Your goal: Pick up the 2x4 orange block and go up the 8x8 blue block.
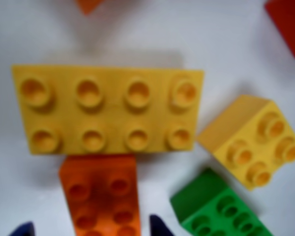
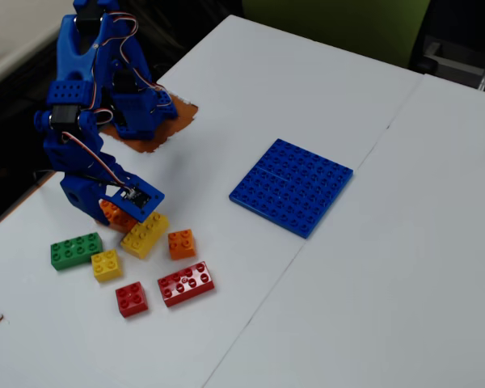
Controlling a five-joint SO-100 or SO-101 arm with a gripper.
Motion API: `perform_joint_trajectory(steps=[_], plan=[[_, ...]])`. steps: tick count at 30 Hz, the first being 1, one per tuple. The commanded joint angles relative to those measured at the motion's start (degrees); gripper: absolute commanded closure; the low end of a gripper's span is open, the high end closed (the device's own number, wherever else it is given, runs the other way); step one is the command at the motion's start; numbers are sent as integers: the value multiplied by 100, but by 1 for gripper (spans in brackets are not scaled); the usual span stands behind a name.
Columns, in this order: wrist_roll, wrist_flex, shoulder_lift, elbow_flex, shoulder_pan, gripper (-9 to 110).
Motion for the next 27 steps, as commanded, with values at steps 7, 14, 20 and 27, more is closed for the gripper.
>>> perform_joint_trajectory(steps=[7,14,20,27], plan=[[-44,-123,-202,-202,-18,75],[9,-246,-237,-53,-18,78],[18,-431,-255,123,-9,81],[193,-483,-97,308,-53,99]])
